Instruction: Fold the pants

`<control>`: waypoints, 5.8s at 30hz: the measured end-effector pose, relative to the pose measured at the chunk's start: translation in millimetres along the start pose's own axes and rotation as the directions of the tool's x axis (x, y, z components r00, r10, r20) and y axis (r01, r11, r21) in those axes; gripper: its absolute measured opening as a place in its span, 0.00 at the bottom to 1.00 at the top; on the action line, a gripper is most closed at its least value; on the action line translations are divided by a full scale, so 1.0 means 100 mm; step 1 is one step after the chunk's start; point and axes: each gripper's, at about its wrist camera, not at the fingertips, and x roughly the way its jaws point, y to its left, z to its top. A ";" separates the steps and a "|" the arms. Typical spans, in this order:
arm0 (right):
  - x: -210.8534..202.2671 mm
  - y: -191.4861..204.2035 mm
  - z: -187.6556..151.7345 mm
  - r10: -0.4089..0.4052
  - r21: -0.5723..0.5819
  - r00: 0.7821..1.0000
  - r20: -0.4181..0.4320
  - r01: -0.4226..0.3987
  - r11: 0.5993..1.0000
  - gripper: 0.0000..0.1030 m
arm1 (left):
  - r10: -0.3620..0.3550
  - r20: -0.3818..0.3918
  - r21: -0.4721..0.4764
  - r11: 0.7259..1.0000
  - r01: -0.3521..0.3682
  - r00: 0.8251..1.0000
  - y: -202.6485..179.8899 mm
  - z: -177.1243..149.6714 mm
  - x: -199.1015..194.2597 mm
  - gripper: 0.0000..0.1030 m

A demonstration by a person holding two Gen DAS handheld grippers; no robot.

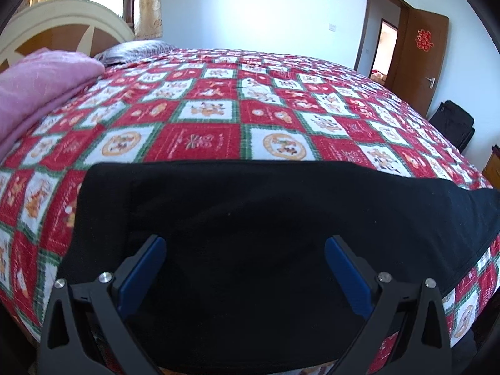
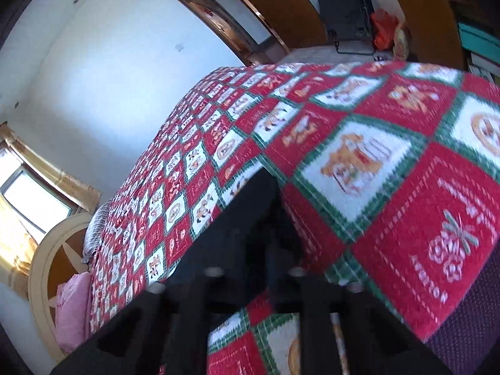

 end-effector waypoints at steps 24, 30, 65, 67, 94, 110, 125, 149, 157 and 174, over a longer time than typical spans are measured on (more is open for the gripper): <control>0.10 0.26 -0.05 -0.039 -0.222 0.998 -0.041 0.029 0.975 0.25 | 0.065 0.021 0.026 0.997 -0.066 0.998 0.09 -0.05 0.03 1.00; 0.47 0.00 -0.07 -0.120 -0.152 0.981 -0.151 0.097 0.984 0.29 | 0.068 0.030 0.048 0.996 -0.070 0.997 0.10 -0.07 0.00 1.00; -0.12 -0.23 -0.06 -0.138 -0.086 0.990 -0.028 0.135 0.987 0.45 | 0.087 0.019 0.044 0.995 -0.088 0.996 0.03 0.00 -0.04 1.00; -0.12 -0.29 -0.06 -0.154 -0.091 0.988 -0.028 0.151 0.984 0.45 | 0.090 0.016 0.045 0.995 -0.091 0.996 0.04 -0.01 -0.03 1.00; 0.72 -0.30 0.41 -0.059 -0.113 0.946 -0.318 0.024 0.993 0.40 | 0.149 0.033 0.035 0.988 -0.150 0.988 0.24 -0.03 -0.02 1.00; 0.44 -0.04 0.31 0.028 -0.114 0.975 -0.222 -0.054 0.992 0.12 | 0.127 0.036 0.001 0.992 -0.127 0.991 0.26 0.00 -0.03 1.00; 0.18 1.42 -0.22 0.082 -0.337 0.980 -0.182 -0.140 0.931 0.11 | 0.040 0.090 0.004 0.999 -0.040 0.995 0.07 0.14 -0.23 1.00; 1.47 2.14 -1.92 -0.033 -0.527 0.888 -0.459 -0.242 0.814 0.14 | -0.277 -0.020 0.257 0.927 0.273 0.961 -1.21 0.29 -0.23 1.00; 1.03 2.03 -1.67 0.104 -0.473 0.870 -0.483 -0.358 0.805 0.47 | -0.398 -0.124 0.257 0.872 0.417 0.909 -1.79 0.42 -0.08 1.00; 0.55 1.43 -1.32 0.360 -0.369 0.897 -0.256 -0.435 0.821 0.48 | -0.499 -0.339 0.168 0.802 0.573 0.798 -3.02 0.14 0.29 0.72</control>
